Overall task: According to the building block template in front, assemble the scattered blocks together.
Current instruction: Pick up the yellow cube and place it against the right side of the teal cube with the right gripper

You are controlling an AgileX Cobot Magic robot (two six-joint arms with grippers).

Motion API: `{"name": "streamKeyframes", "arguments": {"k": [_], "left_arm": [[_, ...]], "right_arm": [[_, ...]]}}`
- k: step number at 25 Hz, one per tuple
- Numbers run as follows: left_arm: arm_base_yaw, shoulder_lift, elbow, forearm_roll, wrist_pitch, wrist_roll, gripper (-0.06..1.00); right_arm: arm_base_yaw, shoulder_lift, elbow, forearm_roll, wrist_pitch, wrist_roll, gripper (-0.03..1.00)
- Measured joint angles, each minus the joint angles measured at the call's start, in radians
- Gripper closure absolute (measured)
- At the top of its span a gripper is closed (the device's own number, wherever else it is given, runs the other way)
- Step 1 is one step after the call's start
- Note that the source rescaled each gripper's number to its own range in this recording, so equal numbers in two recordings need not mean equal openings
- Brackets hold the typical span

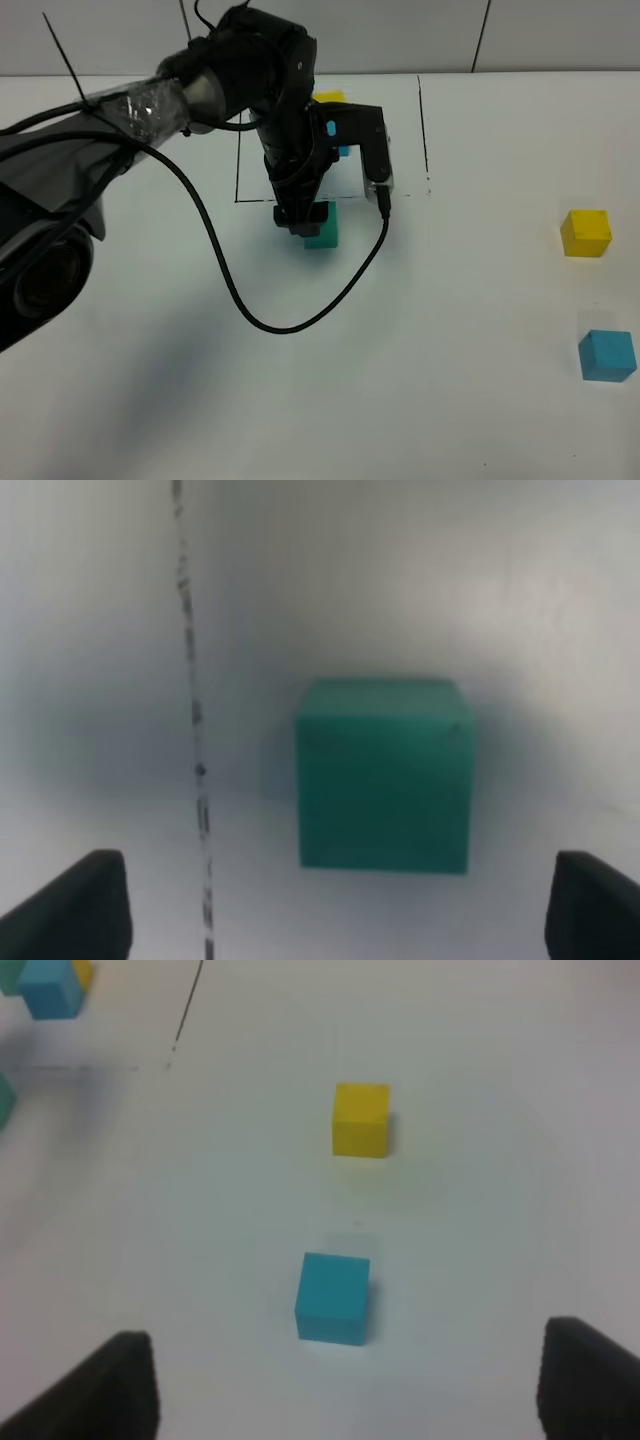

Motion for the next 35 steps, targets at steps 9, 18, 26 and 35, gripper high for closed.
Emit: {"name": "streamKeyframes", "arguments": {"k": [9, 18, 26, 35], "left_arm": [[0.08, -0.141, 0.0, 0.037, 0.053, -0.257, -0.06], [0.339, -0.273, 0.139, -0.073, 0.12, -0.447, -0.06], [0.536, -0.606, 0.57, -0.075, -0.158, -0.467, -0.06], [0.568, -1.114, 0.883, -0.07, -0.137, -0.625, -0.06]], "right_arm": [[0.0, 0.0, 0.0, 0.0, 0.0, 0.0, 0.39], [0.0, 0.0, 0.0, 0.0, 0.0, 0.0, 0.39], [0.0, 0.0, 0.0, 0.0, 0.0, 0.0, 0.39], [0.0, 0.0, 0.0, 0.0, 0.0, 0.0, 0.39]]}}
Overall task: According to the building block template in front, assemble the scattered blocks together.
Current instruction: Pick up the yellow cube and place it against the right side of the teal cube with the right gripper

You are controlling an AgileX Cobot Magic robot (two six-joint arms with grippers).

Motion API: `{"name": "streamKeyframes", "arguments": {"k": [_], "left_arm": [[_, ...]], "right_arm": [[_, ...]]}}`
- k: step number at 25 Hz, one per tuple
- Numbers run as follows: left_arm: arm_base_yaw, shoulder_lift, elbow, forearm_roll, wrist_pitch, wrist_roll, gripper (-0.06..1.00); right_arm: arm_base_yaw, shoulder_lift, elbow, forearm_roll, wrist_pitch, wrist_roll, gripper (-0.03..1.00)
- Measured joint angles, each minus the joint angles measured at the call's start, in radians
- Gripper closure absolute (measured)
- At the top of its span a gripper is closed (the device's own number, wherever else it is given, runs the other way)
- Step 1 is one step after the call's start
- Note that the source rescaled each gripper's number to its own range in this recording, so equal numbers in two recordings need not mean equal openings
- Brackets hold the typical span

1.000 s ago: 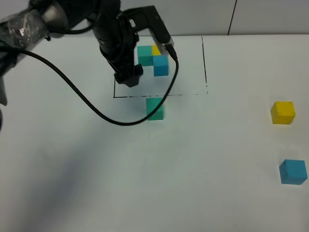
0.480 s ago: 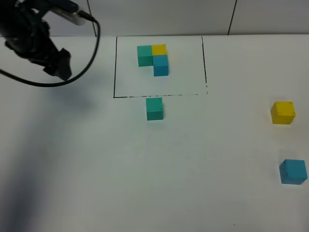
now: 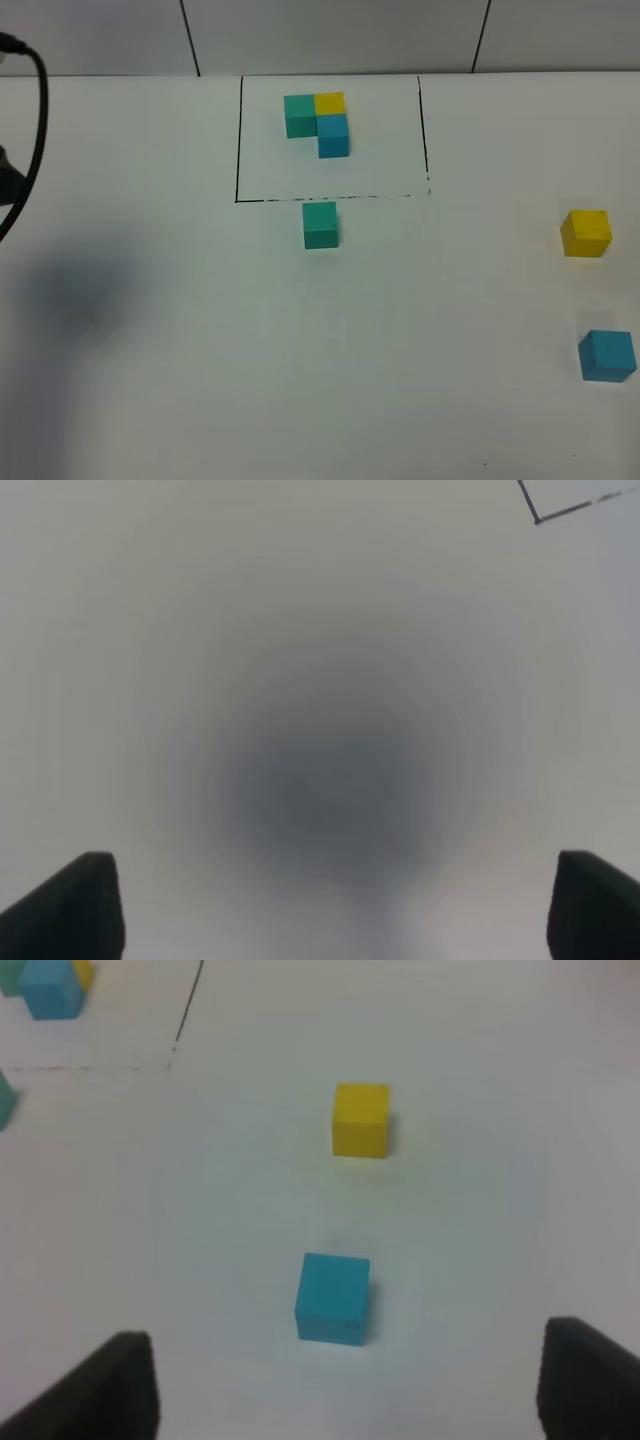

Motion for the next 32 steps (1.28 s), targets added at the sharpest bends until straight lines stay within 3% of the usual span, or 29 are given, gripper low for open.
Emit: {"name": "streamKeyframes", "arguments": {"k": [7, 20, 32], "left_arm": [[0.0, -0.376, 0.141, 0.067, 0.077, -0.118, -0.03], [0.0, -0.913, 0.515, 0.032, 0.114, -0.155, 0.05], [-0.002, -1.114, 0.569, -0.009, 0.162, -0.161, 0.12]], "right_arm": [[0.0, 0.0, 0.0, 0.0, 0.0, 0.0, 0.39], [0.0, 0.0, 0.0, 0.0, 0.0, 0.0, 0.39], [0.0, 0.0, 0.0, 0.0, 0.0, 0.0, 0.39]]}}
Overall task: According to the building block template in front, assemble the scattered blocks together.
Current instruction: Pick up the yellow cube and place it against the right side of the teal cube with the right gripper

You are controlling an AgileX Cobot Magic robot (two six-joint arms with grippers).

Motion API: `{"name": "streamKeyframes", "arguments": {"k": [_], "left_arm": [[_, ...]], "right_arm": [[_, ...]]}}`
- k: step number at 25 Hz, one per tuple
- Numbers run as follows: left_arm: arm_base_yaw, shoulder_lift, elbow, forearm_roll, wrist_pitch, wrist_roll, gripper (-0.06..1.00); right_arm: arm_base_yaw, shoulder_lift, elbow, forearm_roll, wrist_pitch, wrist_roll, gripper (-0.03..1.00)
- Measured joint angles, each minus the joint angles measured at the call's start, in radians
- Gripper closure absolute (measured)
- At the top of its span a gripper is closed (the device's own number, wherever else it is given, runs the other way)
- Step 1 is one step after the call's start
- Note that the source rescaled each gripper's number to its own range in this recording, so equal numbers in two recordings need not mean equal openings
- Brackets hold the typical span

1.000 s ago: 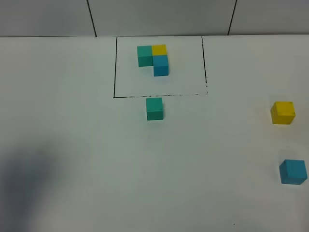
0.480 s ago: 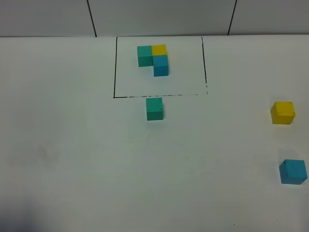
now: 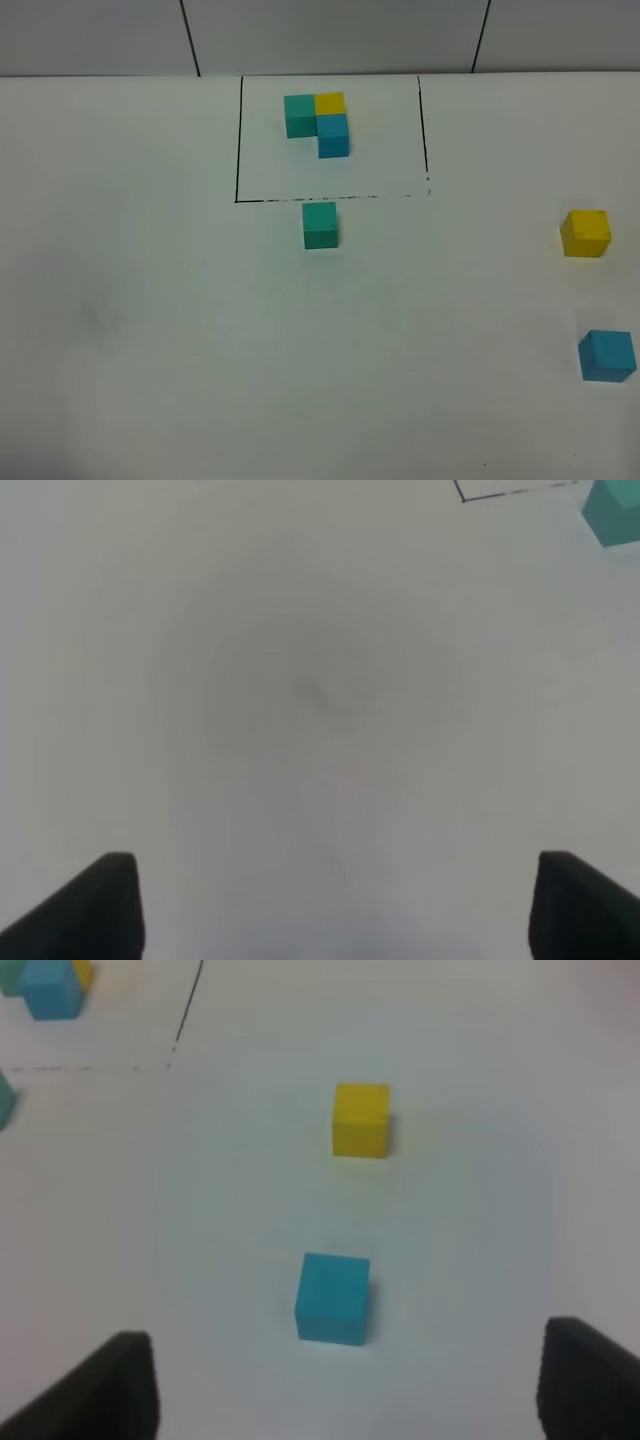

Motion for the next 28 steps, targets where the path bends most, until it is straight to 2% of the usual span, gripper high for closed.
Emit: {"name": "streamKeyframes", "arguments": {"k": [6, 13, 19, 28], "left_arm": [[-0.002, -0.044, 0.0, 0.0, 0.004, 0.0, 0.17], [-0.007, -0.078, 0.0, 0.0, 0.004, -0.001, 0.18], [-0.007, -0.078, 0.0, 0.04, 0.004, -0.046, 0.18], [-0.05, -0.078, 0.0, 0.042, 0.004, -0.056, 0.19]], "right_arm": [[0.0, 0.0, 0.0, 0.0, 0.0, 0.0, 0.39], [0.0, 0.0, 0.0, 0.0, 0.0, 0.0, 0.39], [0.0, 0.0, 0.0, 0.0, 0.0, 0.0, 0.39], [0.0, 0.0, 0.0, 0.0, 0.0, 0.0, 0.39]]}}
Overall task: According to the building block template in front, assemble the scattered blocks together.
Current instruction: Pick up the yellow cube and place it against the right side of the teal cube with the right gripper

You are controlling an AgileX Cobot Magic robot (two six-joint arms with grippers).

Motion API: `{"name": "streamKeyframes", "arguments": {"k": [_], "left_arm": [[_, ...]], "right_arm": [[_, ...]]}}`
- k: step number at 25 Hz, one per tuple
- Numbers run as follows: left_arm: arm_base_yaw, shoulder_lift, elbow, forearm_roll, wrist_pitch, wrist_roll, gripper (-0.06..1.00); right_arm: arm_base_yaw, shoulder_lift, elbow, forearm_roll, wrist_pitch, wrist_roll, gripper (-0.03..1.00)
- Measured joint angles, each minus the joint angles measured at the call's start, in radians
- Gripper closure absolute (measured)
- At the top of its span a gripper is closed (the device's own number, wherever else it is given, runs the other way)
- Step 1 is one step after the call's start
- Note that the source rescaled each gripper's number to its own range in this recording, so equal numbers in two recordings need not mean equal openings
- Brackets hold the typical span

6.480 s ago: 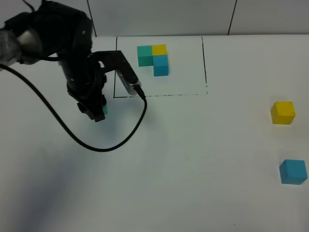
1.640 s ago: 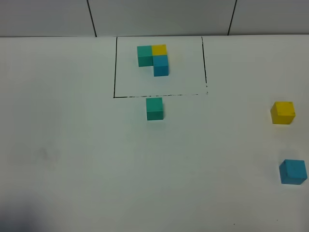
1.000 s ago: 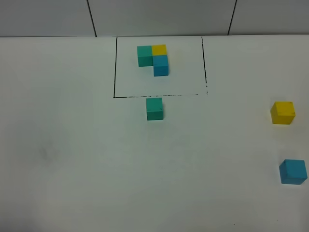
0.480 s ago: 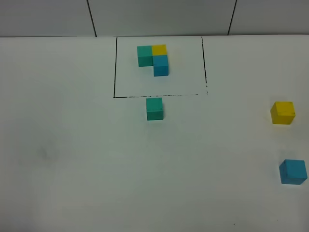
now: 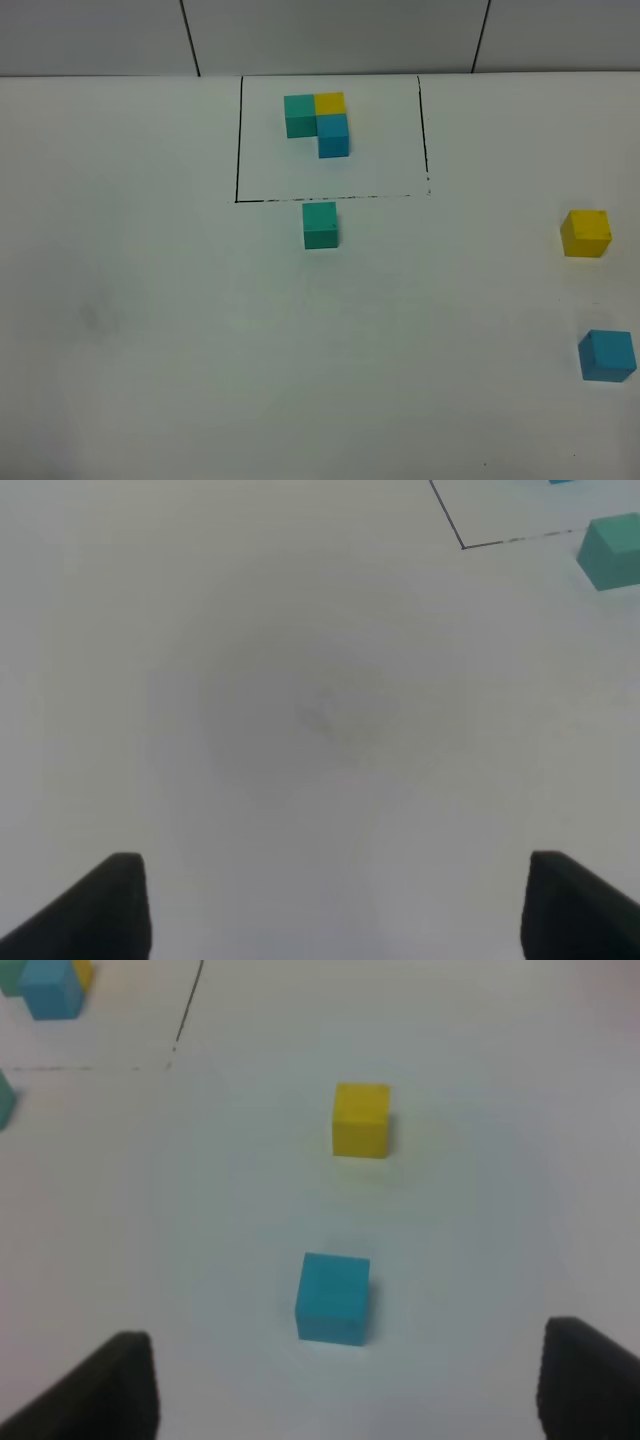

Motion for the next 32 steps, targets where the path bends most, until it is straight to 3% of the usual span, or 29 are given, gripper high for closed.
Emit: {"name": "streamKeyframes", "arguments": {"k": [32], "left_arm": [[0.0, 0.0, 0.0, 0.0, 0.0, 0.0, 0.19]], "right_arm": [[0.0, 0.0, 0.0, 0.0, 0.0, 0.0, 0.39]]}}
